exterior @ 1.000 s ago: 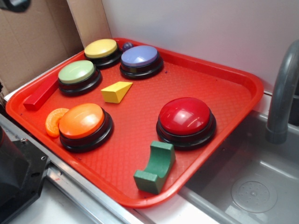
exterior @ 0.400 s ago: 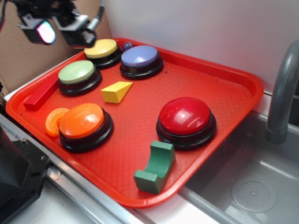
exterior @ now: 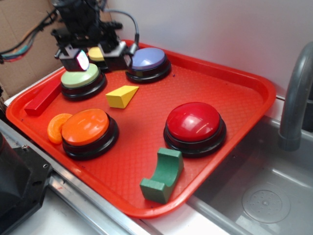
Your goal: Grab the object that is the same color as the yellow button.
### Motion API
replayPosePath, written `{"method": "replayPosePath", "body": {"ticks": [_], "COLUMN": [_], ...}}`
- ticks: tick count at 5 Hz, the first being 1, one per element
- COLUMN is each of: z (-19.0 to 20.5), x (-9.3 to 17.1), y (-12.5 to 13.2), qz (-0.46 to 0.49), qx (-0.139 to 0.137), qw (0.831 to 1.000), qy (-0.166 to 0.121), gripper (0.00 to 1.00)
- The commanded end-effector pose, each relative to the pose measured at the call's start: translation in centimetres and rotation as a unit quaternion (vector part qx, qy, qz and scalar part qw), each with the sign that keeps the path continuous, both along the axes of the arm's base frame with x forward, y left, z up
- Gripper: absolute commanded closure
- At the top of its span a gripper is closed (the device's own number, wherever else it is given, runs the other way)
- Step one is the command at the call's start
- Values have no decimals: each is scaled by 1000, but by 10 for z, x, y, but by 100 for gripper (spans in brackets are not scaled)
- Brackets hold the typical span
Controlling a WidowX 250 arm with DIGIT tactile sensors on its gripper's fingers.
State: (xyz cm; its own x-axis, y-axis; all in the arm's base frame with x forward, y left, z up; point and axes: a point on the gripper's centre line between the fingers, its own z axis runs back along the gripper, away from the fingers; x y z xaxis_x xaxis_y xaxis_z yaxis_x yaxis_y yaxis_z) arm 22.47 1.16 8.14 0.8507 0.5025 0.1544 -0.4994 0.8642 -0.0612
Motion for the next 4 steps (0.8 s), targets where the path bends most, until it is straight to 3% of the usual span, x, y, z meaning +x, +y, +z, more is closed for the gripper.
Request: {"method": "replayPosePath", "body": {"ticks": [1,3,4], "z": [-35,-52,-54], "x": [10,12,12], "y": [8,16,17], "qz": [12,17,24], "qx": [11,-8,-17], "qw": [1000,1000,999], "qy": [9,17,14], "gripper": [0,0,7]}}
